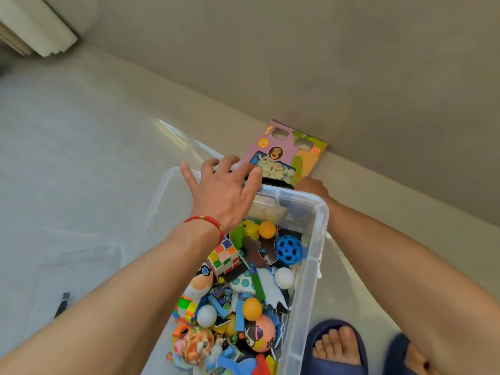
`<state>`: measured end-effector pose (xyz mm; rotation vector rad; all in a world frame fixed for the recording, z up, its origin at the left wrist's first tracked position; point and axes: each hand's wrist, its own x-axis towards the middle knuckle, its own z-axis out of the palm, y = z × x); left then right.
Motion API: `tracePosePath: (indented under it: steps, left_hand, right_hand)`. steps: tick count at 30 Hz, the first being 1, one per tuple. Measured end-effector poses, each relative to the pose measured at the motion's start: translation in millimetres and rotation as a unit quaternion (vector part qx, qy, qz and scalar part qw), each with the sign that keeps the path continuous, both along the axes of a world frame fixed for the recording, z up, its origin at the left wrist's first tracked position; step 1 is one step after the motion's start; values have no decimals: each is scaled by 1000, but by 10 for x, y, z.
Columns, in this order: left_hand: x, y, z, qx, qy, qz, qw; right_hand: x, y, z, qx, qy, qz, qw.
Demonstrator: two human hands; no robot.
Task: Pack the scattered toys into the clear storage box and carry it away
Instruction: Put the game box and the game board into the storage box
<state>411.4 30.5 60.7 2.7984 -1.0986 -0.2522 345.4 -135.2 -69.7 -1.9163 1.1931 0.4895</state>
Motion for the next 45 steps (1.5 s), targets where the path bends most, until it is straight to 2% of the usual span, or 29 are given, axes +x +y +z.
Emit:
tracePosePath:
  steps: [3, 11, 20, 24, 26, 28, 30, 36, 39, 41, 45]
  left_hand:
    - [21, -12, 18, 3, 7, -1, 1000]
    - [18, 12, 7, -6, 3, -9, 1000]
    - [22, 7, -18, -15, -12, -11, 1000]
    - [26, 11, -11, -13, -4, -13, 1000]
    - [25, 10, 0, -14, -1, -14, 1000]
    - [23, 7, 7, -15, 7, -12, 1000]
    - [33, 16, 9, -12, 11, -15, 1000]
    - [17, 39, -2, 6, 13, -12, 1000]
    - [33, 26, -18, 13, 13, -6, 1000]
    - [32, 22, -25, 15, 16, 1, 1000]
    - [58, 25, -29, 27, 30, 7, 999]
  right_hand:
    - [27, -26, 41, 27, -27, -44, 998]
    - [-40, -230, -38, 46, -71, -61, 995]
    - [141, -190, -140, 5, -60, -69, 996]
    - [150, -172, -75, 26, -75, -132, 988]
    - [167, -176, -48, 90, -125, -220, 963]
    - [210, -154, 73, 183, -200, -306, 913]
    - [285, -157, 151, 229, -248, -342, 877]
    - [244, -165, 444, 168, -314, -234, 905]
    - [244, -253, 819, 88, -379, -109, 915]
    - [224, -334, 1126, 16, -413, -23, 910]
    - [-1, -443, 1735, -39, -444, 26, 895]
